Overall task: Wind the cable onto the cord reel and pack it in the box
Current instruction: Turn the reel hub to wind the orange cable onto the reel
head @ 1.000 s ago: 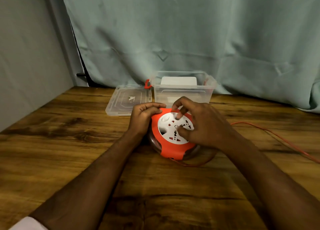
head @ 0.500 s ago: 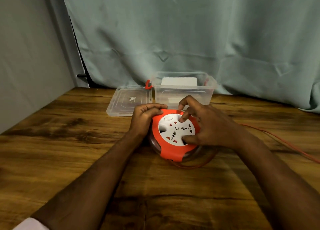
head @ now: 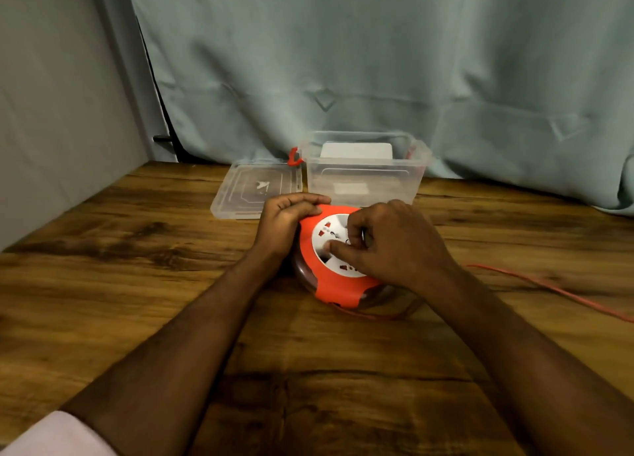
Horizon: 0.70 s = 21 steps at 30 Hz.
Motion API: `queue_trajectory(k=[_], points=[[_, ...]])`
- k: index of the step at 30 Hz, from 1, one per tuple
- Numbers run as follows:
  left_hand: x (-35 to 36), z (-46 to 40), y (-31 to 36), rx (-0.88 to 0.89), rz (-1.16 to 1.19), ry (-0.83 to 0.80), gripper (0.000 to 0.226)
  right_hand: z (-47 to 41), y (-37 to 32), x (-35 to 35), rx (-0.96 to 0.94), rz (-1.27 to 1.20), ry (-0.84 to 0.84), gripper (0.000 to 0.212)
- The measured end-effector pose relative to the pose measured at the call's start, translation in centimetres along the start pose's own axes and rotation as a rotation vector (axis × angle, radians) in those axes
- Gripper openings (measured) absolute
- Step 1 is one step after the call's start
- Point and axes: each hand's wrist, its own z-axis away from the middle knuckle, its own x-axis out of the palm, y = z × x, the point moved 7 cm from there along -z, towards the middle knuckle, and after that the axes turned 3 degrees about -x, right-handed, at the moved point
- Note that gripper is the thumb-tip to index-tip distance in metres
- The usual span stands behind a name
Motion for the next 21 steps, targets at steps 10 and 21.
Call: queue_trajectory(k=[10, 21], points=[[-0.2, 0.1, -0.1, 0.001, -0.033, 0.011, 0.026, 0.0, 1.9, -0.9, -0.156, -0.141, -0.244, 0.069], [0.3, -0.1, -0.1, 0.015, -0.066, -0.012, 0.025, 0.2, 2.3, -1.6, -0.121, -0.153, -0.278, 0.084]])
